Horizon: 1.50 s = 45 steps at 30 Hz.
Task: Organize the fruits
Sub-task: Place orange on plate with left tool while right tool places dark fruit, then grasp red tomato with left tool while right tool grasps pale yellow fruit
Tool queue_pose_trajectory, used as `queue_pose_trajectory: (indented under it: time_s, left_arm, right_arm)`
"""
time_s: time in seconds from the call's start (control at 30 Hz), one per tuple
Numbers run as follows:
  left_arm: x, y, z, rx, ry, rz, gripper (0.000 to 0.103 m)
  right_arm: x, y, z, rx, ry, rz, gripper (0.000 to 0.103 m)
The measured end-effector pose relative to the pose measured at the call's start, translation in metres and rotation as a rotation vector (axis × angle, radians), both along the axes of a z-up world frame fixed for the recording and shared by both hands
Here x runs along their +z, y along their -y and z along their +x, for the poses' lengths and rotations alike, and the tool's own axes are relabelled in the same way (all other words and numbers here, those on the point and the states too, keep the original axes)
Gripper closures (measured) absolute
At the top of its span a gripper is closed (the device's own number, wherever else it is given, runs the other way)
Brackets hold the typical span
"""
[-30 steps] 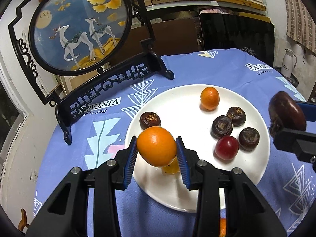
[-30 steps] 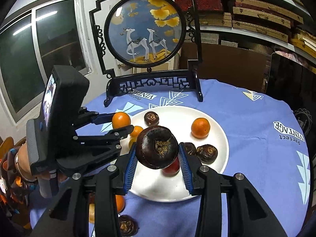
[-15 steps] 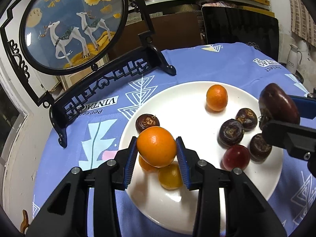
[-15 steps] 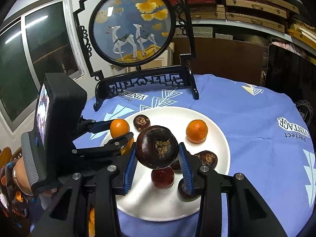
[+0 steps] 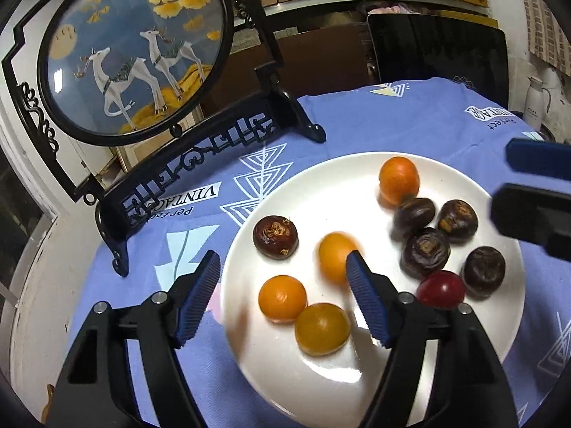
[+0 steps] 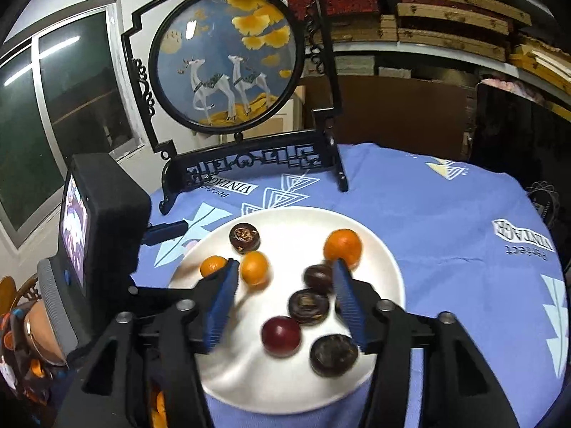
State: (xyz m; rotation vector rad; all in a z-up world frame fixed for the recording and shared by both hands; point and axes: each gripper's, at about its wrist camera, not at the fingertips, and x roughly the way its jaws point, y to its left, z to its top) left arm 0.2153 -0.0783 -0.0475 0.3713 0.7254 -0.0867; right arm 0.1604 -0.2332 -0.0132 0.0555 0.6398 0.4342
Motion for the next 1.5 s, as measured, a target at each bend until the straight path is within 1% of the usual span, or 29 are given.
queue_pose_trajectory:
  time_s: [0.07,0.17,0.3,0.37,0.43,0.57,0.7,0.8,0.9,1.0,1.07,1.2,1.27,1.3,1.4,1.5]
  left_arm:
    - [0.004,-0.001,-0.006,-0.010,0.008,-0.003,0.032]
    - [0.009,0.000,-0.019,-0.030,0.029,0.003,0.032]
    - [0.018,-0.004,-0.043,-0.058,0.060,0.006,0.032]
    - [0.023,-0.010,-0.058,-0.071,0.075,0.006,0.031]
    - [0.030,-0.025,-0.077,-0.073,0.083,-0.027,0.023]
    - [0.035,-0.059,-0.107,-0.053,0.069,-0.091,0.021]
    - [0.032,-0.094,-0.133,-0.027,0.043,-0.121,0.019]
    - [0.024,-0.112,-0.151,-0.021,0.023,-0.121,0.018]
    - [0.013,-0.126,-0.170,-0.048,-0.007,-0.099,0.017]
    - [-0.004,-0.131,-0.189,-0.120,-0.053,-0.058,0.017]
    - [-0.013,-0.130,-0.197,-0.154,-0.064,-0.031,0.017]
    - [-0.028,-0.126,-0.204,-0.224,-0.100,-0.027,0.017]
    - [-0.033,-0.123,-0.202,-0.244,-0.117,-0.028,0.017]
    - [-0.035,-0.122,-0.201,-0.252,-0.124,-0.026,0.017]
    - [-0.042,-0.116,-0.197,-0.274,-0.147,-0.028,0.017]
    - [-0.045,-0.110,-0.194,-0.287,-0.153,-0.034,0.017]
  right_arm:
    - [0.000,0.006,-0.007,-0.006,-0.012,0.009,0.045]
    - [0.000,0.015,-0.023,-0.035,-0.023,0.002,0.034]
    - [0.003,0.021,-0.054,-0.032,-0.007,0.000,0.033]
    - [0.004,0.021,-0.069,-0.029,-0.005,-0.002,0.032]
    - [0.004,0.019,-0.089,-0.018,-0.003,-0.017,0.031]
    - [0.000,0.004,-0.131,0.047,0.004,-0.060,0.031]
    - [-0.019,-0.028,-0.172,0.132,0.006,-0.162,0.031]
    - [-0.038,-0.051,-0.190,0.199,-0.013,-0.209,0.032]
    - [-0.053,-0.070,-0.194,0.252,-0.044,-0.231,0.032]
    - [-0.064,-0.083,-0.189,0.277,-0.072,-0.244,0.032]
    - [-0.070,-0.092,-0.181,0.287,-0.095,-0.256,0.034]
    - [-0.082,-0.107,-0.164,0.295,-0.135,-0.276,0.043]
    - [-0.088,-0.112,-0.157,0.298,-0.152,-0.283,0.053]
    - [-0.091,-0.113,-0.154,0.302,-0.160,-0.282,0.061]
    - [-0.091,-0.109,-0.154,0.306,-0.160,-0.263,0.063]
    - [-0.086,-0.100,-0.160,0.308,-0.153,-0.243,0.063]
